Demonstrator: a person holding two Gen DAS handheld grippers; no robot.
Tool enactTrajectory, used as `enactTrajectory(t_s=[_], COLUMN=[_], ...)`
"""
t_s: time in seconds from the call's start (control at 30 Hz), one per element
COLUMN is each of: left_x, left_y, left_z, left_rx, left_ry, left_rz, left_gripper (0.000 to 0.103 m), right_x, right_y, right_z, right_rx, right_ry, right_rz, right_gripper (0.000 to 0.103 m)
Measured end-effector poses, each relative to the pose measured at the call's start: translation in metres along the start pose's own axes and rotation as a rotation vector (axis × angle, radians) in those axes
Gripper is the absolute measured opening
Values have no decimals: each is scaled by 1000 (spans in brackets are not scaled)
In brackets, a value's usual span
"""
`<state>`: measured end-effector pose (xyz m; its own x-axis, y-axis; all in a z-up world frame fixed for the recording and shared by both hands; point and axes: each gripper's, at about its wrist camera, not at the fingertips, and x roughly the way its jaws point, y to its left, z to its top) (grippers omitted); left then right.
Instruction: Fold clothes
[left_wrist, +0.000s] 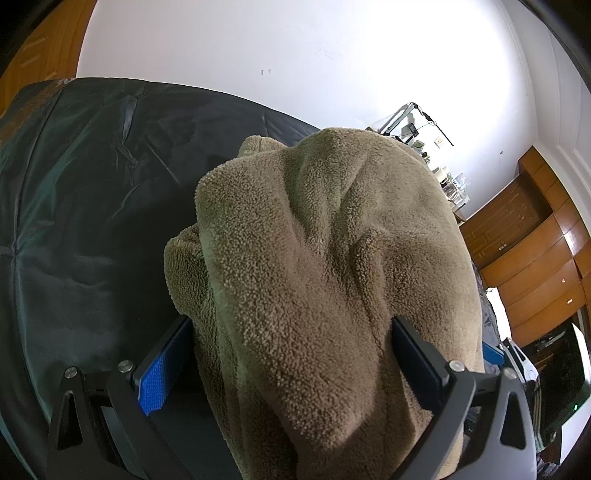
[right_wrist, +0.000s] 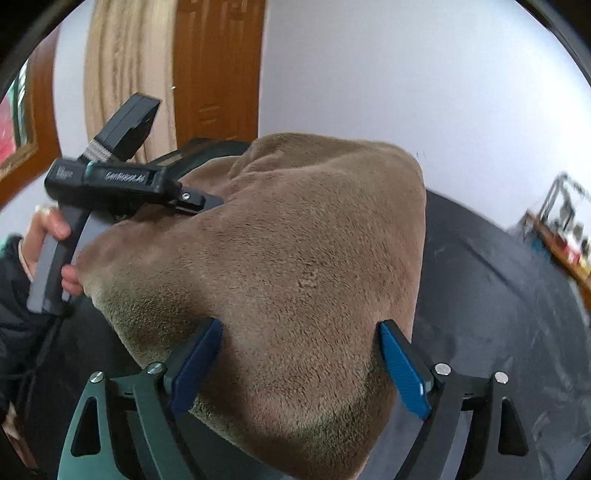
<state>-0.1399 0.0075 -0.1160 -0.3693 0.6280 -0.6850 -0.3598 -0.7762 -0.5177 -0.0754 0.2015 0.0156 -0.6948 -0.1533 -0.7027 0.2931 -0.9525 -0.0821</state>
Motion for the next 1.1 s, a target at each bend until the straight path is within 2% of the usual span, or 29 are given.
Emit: enactTrajectory(t_s=[0.17, 0.27, 0.47, 0.57, 0.77, 0.93, 1.1], left_x=[-5, -7, -7, -5, -3, -3, -1], left_y=[3, 7, 20, 17, 14, 15, 22], left_z=[-1, 0, 9, 9, 11, 12, 17], left_rx=[-4, -19, -90, -71, -61, -77, -114], left_ry=[1, 5, 19, 24, 24, 15, 14], left_rz=[-11, -34, -116, -104, -103, -148, -205], left_gripper=[102, 102, 102, 102, 102, 102, 102], right_x=[3, -2, -6, 11, 61, 95, 109], right_y=[-7, -20, -93, -128, -158, -165, -164], right_z=[-4, -2, 14, 19, 19, 20, 23], right_rx=[45, 85, 356, 476, 632, 691, 692], right_ry=[1, -2, -29, -15, 42, 83, 100], right_rz=[22, 100, 248, 323, 487, 602, 680], right_gripper=[91, 92, 92, 92, 92, 92, 92])
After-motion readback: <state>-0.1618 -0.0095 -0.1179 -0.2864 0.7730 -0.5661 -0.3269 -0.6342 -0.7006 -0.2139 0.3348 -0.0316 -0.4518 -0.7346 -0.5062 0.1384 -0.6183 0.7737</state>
